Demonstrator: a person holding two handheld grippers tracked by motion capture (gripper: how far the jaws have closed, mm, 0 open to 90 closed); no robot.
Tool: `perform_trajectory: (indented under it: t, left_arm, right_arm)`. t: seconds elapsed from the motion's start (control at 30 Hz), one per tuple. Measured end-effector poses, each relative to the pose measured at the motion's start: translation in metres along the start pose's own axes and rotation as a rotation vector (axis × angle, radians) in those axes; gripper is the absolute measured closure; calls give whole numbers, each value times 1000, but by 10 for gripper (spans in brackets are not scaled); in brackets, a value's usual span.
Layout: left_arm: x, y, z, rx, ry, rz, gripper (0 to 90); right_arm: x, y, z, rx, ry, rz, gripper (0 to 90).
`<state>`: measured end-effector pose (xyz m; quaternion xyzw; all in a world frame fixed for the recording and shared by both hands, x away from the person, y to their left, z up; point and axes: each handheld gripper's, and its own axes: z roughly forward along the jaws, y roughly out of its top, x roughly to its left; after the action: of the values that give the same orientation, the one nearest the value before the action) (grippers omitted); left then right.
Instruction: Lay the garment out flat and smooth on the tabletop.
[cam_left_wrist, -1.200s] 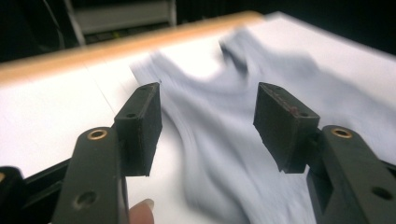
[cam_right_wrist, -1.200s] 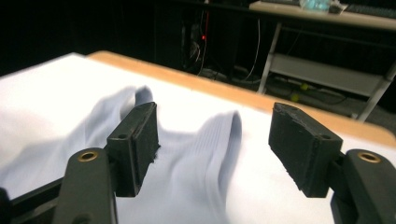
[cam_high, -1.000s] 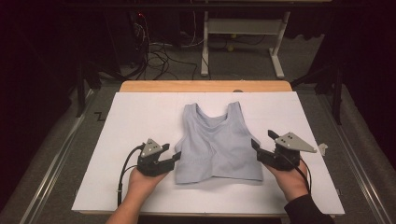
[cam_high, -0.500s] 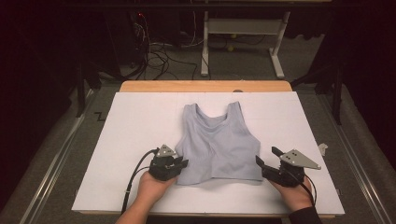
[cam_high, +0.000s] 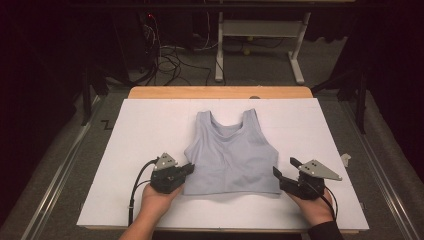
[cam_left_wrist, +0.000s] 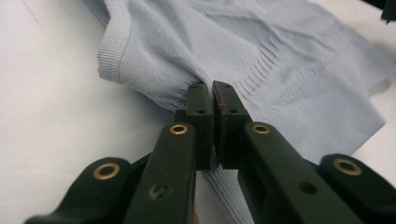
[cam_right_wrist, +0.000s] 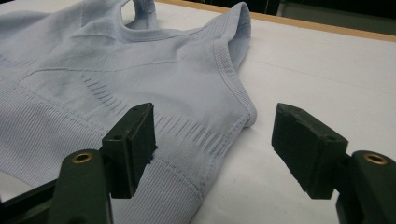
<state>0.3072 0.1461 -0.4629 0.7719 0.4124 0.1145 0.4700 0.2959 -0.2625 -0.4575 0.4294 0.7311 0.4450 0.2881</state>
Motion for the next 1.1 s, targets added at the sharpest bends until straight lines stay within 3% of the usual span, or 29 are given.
perform_trajectory:
  t: [0.2, 0.57, 0.7, 0.97, 1.03, 1.1]
  left_arm:
    - [-1, 1, -3, -9, 24, 31, 825]
    - [3, -8, -17, -20, 54, 17, 823]
    - [5, -11, -22, -19, 62, 17, 822]
    - [7, -15, -24, -16, 75, 10, 814]
    - [8, -15, -26, -28, 90, 8, 783]
    - [10, -14, -29, -51, 93, -18, 653]
  right_arm:
    - [-3, -1, 4, 28, 11, 11, 274]
    - [-3, 8, 12, -7, 39, 47, 201]
    - [-2, 10, 15, -5, 43, 37, 183]
    - [0, 9, 25, 52, 81, 44, 238]
    - [1, 9, 28, 82, 95, 44, 257]
    - [2, 8, 31, 109, 104, 46, 287]
